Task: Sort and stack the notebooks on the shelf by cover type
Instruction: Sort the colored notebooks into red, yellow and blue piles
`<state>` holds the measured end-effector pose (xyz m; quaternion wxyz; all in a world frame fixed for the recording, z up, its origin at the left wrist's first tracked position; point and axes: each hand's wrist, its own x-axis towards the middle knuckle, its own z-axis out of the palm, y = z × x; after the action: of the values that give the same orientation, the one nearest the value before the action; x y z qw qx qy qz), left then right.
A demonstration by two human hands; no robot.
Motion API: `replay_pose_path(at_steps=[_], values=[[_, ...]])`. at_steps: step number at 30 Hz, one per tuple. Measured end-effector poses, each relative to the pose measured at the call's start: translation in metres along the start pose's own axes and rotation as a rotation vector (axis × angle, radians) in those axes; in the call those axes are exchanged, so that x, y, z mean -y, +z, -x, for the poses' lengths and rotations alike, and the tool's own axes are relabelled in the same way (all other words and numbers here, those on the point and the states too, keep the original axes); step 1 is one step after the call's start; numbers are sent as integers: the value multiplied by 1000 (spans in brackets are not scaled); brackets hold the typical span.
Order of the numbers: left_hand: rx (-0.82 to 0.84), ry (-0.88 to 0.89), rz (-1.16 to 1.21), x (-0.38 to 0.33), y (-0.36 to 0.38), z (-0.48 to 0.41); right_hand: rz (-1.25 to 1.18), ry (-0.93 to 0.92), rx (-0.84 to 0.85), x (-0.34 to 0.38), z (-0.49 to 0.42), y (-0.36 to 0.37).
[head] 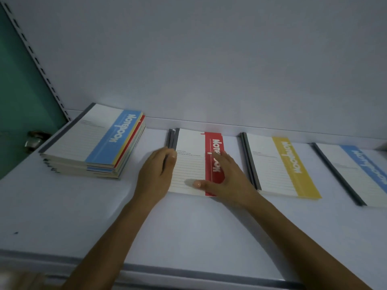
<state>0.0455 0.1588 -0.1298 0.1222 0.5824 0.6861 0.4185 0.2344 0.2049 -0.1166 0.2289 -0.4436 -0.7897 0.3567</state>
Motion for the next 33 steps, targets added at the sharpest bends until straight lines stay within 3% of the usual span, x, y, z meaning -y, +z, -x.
replay_pose_path(at_steps=[3, 7, 11, 19, 23, 28, 33], values=[[35, -8, -129, -8, 0, 4, 131, 1, 12, -11, 13, 0], [156, -91, -137, -7, -4, 21, 158, -121, -127, -21, 18, 8], [75, -81, -225, -2, -1, 39, 160, -203, -147, -30, 17, 11], [-33, -93, -138, -10, -1, 34, 221, -85, -124, -29, 20, 12], [-6, -154, -187, -5, -1, 35, 307, -68, -48, -29, 20, 11], [22, -135, -17, -5, -4, 38, 263, -93, -12, -29, 19, 9], [-13, -100, -217, -7, -6, 39, 291, -99, 5, -25, 20, 11]])
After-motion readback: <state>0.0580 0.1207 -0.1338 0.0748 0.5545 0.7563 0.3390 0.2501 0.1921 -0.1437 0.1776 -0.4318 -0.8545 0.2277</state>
